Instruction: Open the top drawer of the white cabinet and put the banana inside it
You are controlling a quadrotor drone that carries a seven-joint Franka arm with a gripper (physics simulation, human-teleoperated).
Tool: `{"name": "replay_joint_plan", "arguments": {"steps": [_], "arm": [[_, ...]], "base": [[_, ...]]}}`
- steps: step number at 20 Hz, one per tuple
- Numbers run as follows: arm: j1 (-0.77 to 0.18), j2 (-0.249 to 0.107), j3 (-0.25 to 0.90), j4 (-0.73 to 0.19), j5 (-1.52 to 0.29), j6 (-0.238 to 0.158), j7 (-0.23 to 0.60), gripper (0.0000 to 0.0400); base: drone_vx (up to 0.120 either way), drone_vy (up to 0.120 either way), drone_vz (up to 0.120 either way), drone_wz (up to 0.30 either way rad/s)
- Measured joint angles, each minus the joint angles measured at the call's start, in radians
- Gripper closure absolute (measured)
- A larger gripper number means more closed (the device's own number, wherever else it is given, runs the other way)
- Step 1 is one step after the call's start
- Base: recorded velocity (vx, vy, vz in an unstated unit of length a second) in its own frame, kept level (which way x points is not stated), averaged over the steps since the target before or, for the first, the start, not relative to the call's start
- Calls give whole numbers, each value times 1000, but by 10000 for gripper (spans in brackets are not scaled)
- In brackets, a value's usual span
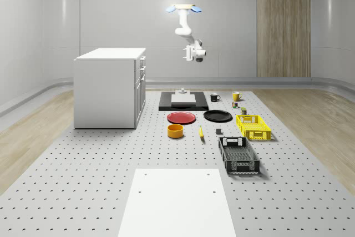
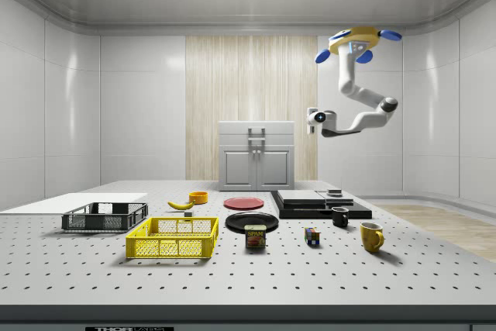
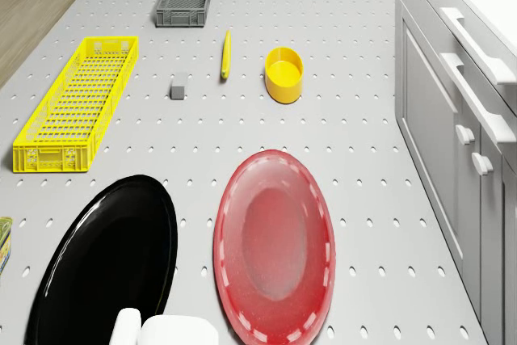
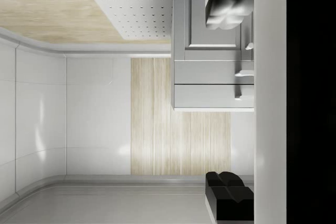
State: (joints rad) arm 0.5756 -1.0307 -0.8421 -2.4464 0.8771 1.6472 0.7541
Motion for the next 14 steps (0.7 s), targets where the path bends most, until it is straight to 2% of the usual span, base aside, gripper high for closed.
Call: {"name": "replay_joint_plan", "arguments": {"steps": [3,10,14], "arm": [[10,-10,-4,-1,-8,9,6,0],[31,-32,-11,-4,-25,29,21,0],[42,-44,-14,-6,-34,39,28,0]], "base": [[120,-93,0,0],[120,-6,0,0],[120,-110,0,0]]}}
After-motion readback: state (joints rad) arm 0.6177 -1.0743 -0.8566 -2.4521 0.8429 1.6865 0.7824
